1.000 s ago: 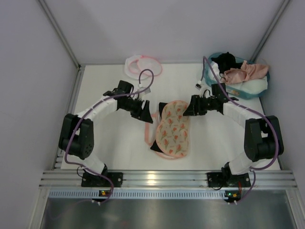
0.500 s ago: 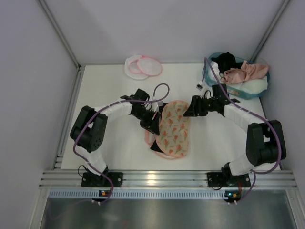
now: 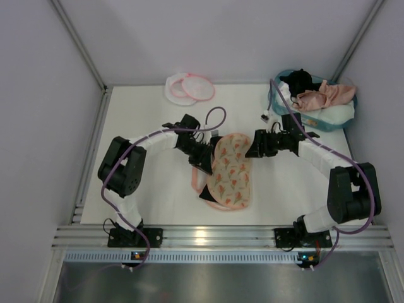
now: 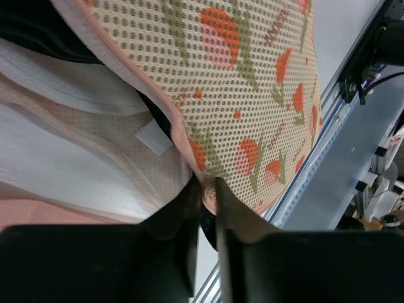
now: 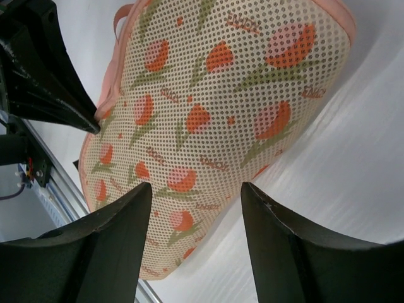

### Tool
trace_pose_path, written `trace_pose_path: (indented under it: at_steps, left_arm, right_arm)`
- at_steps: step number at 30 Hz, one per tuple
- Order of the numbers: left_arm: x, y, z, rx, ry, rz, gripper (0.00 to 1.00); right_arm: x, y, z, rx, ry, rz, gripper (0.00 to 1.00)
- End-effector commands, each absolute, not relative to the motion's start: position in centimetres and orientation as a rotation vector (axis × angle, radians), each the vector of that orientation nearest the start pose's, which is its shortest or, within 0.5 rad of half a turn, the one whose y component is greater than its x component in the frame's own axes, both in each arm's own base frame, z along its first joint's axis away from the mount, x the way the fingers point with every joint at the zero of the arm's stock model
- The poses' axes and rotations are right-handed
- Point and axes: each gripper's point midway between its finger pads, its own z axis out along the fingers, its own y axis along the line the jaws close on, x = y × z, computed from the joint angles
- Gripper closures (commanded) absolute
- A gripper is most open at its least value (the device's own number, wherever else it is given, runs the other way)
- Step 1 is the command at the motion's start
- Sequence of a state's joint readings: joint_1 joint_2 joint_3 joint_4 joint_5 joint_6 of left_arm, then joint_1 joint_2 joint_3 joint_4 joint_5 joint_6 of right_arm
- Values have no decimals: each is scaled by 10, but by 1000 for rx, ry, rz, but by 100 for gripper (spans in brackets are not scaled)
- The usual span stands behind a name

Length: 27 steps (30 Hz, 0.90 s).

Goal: Place the bra in the laundry bag and zip it closed
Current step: Zip the laundry bag at the center of the board.

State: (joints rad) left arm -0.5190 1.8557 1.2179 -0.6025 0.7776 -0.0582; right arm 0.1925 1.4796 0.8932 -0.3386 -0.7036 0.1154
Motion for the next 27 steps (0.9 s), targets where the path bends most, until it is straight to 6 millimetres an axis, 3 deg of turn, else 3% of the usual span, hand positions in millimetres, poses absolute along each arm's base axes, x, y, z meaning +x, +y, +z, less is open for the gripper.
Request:
trace_pose_path:
  at_steps: [1, 2, 3, 13, 19, 27]
  left_arm:
    - [256, -285, 70, 812, 2672, -1191, 86]
    - [257, -281, 64, 787, 2700, -1158, 98]
    - [260, -276, 58, 768, 2723, -1107, 100]
    - [276, -233, -9, 683, 2909, -707, 100]
    - [266, -220, -37, 661, 2996, -632, 100]
    - [262, -216, -48, 644, 3034, -633, 100]
  right_arm:
    - [296, 173, 110, -417, 2375, 974, 40]
    - [296, 171, 108, -412, 2381, 971, 40]
    - [297, 167, 107, -395, 2387, 965, 39]
    - [290, 157, 88, -311, 2446, 1005, 40]
    - [279, 178, 85, -264, 2397, 1238, 42]
    - [271, 203, 71, -200, 2312, 1525, 44]
